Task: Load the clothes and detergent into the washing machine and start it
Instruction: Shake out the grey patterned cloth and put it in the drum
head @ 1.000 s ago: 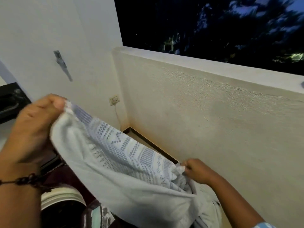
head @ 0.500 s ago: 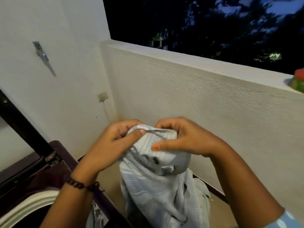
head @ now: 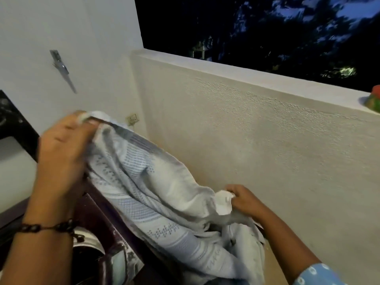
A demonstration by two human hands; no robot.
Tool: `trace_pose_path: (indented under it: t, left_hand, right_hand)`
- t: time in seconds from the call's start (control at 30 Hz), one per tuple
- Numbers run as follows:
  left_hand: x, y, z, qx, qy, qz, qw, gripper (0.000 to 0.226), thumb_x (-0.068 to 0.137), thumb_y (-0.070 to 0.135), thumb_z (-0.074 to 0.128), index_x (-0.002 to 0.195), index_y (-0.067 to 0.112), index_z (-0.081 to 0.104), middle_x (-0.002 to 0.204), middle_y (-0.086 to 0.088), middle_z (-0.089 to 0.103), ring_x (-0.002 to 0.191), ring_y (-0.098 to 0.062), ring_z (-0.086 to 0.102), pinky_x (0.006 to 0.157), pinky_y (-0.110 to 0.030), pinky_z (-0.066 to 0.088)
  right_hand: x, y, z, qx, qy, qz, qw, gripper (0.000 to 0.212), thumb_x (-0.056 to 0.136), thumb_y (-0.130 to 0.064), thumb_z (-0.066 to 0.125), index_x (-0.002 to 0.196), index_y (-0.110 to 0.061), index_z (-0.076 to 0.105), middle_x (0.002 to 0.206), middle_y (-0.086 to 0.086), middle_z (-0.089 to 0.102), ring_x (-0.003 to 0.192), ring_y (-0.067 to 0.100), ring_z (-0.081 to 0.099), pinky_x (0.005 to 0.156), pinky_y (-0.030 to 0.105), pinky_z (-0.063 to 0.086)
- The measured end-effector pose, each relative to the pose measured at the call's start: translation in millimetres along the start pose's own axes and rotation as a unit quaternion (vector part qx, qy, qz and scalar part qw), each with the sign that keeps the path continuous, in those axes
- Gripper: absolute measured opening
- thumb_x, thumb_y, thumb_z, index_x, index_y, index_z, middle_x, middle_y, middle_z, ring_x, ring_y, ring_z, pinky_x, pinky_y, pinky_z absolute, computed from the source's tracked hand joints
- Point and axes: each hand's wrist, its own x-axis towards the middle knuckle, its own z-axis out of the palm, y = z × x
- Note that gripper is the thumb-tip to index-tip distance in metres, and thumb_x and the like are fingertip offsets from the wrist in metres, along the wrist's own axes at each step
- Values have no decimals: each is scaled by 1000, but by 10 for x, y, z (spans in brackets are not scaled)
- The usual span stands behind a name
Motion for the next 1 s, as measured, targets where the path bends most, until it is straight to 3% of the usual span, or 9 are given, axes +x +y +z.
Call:
trace_pose_path:
  t: [0.1, 0.23, 0.33, 0.43, 0.6, 0.7, 0.77, 0.8, 1.0]
  left_hand:
    - [-96, -109, 162, 114, -130, -25, 985, 28, 80, 31, 66, 107, 22, 64, 95, 2, 66, 82, -4, 62, 73, -14, 49]
    - [-307, -104, 546, 180, -312, -18, 933, 78, 66, 62, 70, 136, 48, 39, 129, 24, 53, 119, 7, 50, 101, -25, 44]
    - [-536, -100, 906, 127, -353, -36, 926, 88, 62, 65, 70, 141, 46, 35, 124, 20, 58, 118, 2, 54, 103, -33, 46]
    - [-679, -131, 1061, 101, -321, -32, 941, 81, 67, 58, 63, 141, 38, 37, 109, 18, 62, 101, 1, 61, 92, -36, 53]
    - [-727, -127, 1047, 30, -207, -35, 977, 67, 69, 59, 69, 129, 36, 47, 120, 19, 58, 111, 0, 58, 89, -25, 52]
    - [-805, -105, 1163, 29, -222, -34, 974, 31, 78, 35, 75, 104, 28, 59, 87, 20, 63, 75, 3, 60, 64, -17, 49]
    - [-787, -169, 1178, 23, -203, -32, 978, 3, 92, 22, 63, 93, 25, 64, 69, 7, 58, 61, -3, 51, 57, -24, 41]
    - [-749, -209, 1148, 9, -183, -41, 982, 10, 95, 22, 57, 92, 25, 66, 71, -3, 60, 62, -11, 51, 57, -29, 41]
    - [-411, -212, 708, -37, -98, -58, 993, 14, 87, 26, 61, 92, 23, 74, 88, 2, 73, 83, -11, 65, 74, -24, 51]
  right_hand:
    - [-171, -567, -333, 91, 62, -79, 991, 24, 77, 1, 55, 91, -14, 66, 91, 9, 67, 85, 24, 63, 70, 31, 49]
    - [-458, -1171, -717, 86, 41, -150, 984, 34, 76, 3, 62, 98, -23, 66, 89, 3, 65, 76, 18, 61, 63, 27, 46]
    - [-599, -1472, -810, 81, 76, -199, 974, 33, 74, 1, 65, 94, -24, 65, 80, 5, 65, 66, 14, 57, 58, 27, 43]
    - [-679, -1638, -803, 25, 178, -212, 961, 26, 73, -2, 68, 89, -22, 62, 78, 1, 63, 67, 14, 57, 55, 25, 42]
    - [-726, -1687, -752, -41, 212, -201, 955, 18, 72, -9, 67, 83, -21, 61, 73, -6, 60, 67, 10, 55, 54, 25, 40]
    - [-731, -1685, -748, -65, 236, -200, 949, 16, 73, -14, 70, 82, -24, 60, 70, -8, 59, 64, 8, 53, 52, 23, 36]
    - [-719, -1669, -764, -64, 252, -203, 944, 15, 75, -16, 71, 82, -24, 62, 71, -8, 62, 65, 9, 56, 53, 26, 40]
    - [-700, -1649, -777, -60, 256, -202, 944, 13, 76, -18, 73, 82, -24, 62, 73, -8, 64, 67, 10, 58, 56, 28, 42]
    - [-651, -1354, -1021, 58, 112, -181, 975, 5, 79, -21, 77, 77, -21, 72, 72, -8, 70, 65, -2, 60, 61, 15, 47]
